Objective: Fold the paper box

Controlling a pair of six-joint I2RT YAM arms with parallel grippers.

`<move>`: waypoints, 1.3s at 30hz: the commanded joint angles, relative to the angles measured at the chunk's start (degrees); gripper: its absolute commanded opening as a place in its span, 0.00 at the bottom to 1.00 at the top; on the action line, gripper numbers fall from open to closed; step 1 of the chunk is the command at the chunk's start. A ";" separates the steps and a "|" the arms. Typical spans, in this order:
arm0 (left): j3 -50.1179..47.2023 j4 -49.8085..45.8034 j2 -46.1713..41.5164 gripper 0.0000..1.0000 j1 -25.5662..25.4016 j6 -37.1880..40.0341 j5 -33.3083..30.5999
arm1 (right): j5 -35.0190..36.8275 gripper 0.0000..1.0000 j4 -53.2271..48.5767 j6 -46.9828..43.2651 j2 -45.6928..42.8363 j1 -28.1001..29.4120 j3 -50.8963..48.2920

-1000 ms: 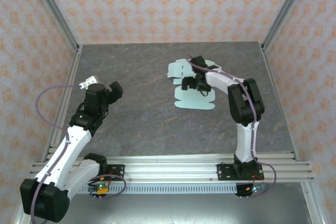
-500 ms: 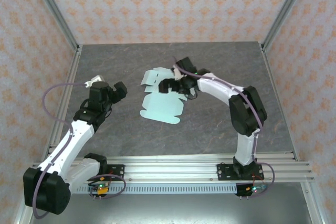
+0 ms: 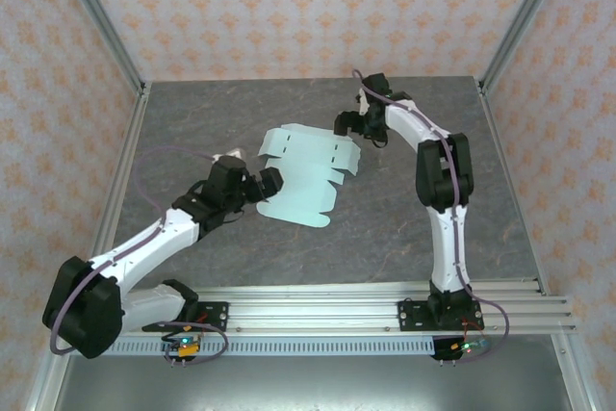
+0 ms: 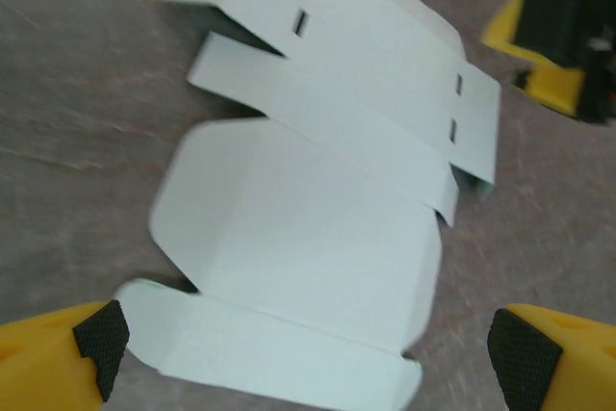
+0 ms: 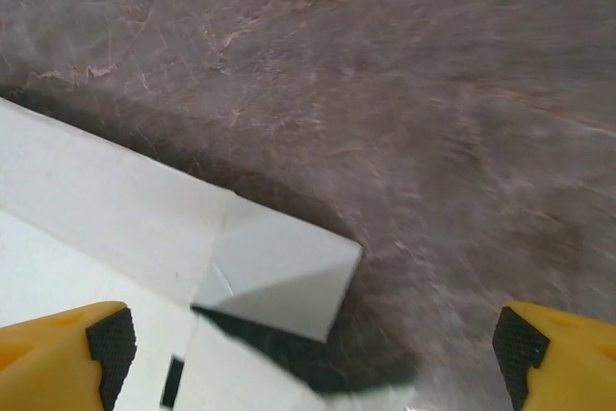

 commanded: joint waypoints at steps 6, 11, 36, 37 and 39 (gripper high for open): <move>-1.15 -2.15 3.11 1.00 -3.74 -9.32 -5.52 | -15.72 0.95 -5.09 -5.33 -2.64 0.57 -3.53; -0.90 -6.18 -0.04 1.00 -3.79 -8.94 -12.81 | -21.46 0.91 -3.87 -4.78 -7.85 2.39 -12.94; 5.95 -16.29 4.16 1.00 5.29 -3.34 -11.53 | -36.39 0.20 12.95 3.36 -15.60 10.02 -30.14; 6.24 -16.41 4.22 1.00 5.58 -2.91 -11.26 | -36.97 0.18 13.26 3.50 -15.75 10.01 -30.19; 7.20 -17.38 4.17 1.00 6.08 -2.05 -11.15 | -36.98 0.14 13.66 4.01 -15.94 10.02 -30.30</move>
